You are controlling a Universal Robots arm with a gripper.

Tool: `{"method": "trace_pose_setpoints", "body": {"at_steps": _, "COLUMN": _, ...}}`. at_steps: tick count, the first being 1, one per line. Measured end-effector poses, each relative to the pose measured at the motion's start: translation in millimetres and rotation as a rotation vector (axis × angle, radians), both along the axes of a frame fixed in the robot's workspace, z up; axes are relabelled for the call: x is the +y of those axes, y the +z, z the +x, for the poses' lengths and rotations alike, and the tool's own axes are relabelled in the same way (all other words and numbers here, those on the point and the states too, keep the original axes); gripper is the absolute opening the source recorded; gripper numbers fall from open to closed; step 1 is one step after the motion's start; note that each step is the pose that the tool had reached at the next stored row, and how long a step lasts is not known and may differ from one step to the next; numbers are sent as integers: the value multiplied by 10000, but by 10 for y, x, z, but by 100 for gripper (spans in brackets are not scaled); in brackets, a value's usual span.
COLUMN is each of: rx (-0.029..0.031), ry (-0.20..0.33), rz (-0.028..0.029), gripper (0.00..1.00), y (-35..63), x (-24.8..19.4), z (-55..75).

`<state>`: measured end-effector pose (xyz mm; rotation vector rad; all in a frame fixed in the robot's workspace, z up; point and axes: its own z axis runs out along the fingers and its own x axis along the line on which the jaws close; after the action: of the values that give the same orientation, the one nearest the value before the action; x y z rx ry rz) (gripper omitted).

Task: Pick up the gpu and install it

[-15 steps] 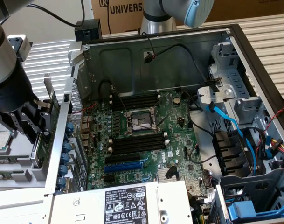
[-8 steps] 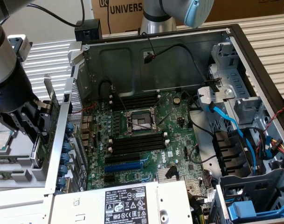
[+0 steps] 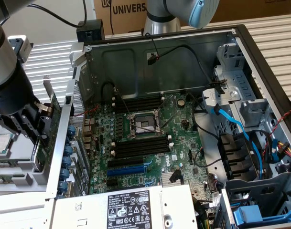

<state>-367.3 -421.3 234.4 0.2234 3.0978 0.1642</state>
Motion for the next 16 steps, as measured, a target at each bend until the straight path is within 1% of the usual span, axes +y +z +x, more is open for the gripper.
{"method": "trace_pose_setpoints", "body": {"at_steps": 15, "rx": -2, "ry": 0, "rz": 1, "gripper": 27, "y": 0, "x": 0, "z": 0}}
{"method": "trace_pose_setpoints", "body": {"at_steps": 16, "rx": -3, "ry": -1, "rz": 9, "gripper": 27, "y": -1, "x": 1, "z": 0}}
